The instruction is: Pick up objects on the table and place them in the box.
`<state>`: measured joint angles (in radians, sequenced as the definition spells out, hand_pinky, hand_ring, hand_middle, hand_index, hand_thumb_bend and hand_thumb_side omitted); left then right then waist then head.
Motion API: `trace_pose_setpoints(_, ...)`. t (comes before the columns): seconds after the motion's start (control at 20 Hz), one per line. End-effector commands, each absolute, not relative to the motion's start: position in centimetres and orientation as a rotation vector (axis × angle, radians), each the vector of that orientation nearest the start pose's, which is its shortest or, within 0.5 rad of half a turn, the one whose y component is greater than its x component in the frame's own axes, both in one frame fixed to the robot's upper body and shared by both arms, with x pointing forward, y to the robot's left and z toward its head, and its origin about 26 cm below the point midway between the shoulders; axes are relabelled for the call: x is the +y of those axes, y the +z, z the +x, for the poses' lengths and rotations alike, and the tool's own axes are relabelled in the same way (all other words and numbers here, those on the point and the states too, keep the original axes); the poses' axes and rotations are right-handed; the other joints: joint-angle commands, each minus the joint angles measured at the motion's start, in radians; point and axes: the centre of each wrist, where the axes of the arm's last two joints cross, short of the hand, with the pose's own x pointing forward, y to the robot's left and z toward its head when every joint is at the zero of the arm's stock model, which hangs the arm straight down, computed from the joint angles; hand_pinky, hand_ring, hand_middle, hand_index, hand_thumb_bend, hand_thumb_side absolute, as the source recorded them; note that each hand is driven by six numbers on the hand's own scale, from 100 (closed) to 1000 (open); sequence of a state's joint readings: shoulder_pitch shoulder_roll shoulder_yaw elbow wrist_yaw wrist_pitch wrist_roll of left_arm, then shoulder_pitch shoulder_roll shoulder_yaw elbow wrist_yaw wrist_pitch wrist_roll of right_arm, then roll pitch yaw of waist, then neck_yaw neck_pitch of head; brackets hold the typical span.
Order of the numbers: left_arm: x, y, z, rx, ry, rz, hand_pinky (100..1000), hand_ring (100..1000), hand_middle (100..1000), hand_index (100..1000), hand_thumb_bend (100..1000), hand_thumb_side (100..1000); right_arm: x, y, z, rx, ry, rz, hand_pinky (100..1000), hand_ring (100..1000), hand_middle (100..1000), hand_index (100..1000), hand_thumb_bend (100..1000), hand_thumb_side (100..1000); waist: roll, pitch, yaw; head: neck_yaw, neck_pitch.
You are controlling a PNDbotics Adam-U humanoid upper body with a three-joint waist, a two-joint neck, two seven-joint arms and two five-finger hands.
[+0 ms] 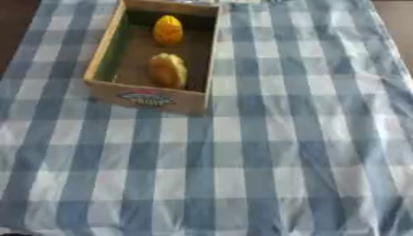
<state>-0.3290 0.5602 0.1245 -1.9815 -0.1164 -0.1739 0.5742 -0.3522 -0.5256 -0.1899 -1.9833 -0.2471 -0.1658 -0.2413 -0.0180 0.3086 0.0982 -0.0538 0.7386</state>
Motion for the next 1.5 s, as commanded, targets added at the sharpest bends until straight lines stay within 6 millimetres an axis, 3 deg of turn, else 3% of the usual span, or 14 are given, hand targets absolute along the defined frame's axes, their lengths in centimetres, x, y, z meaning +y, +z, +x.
trace_pose_setpoints(0.05,32.3,24.4,29.2,3.316,-0.190,-1.009,775,778,712,839,155,410,-33.0,27.0,29.2,-2.609,0.057,-0.317,774,790,597,729,100,556,-0.003,-0.021,0.004,0.000,-0.009)
trace_pose_setpoints(0.5,32.0,22.6,29.1,3.298,-0.246,-0.972,770,774,712,841,187,419,-32.7,27.5,29.3,-2.646,0.074,-0.326,777,804,619,735,100,540,-0.011,-0.025,0.007,0.005,-0.003)
trace_pose_setpoints(1.5,31.5,22.0,29.1,3.322,-0.216,-0.948,768,770,709,842,219,410,-32.6,27.4,29.3,-2.656,0.063,-0.322,776,802,622,733,100,538,-0.005,-0.027,0.004,0.002,-0.002)
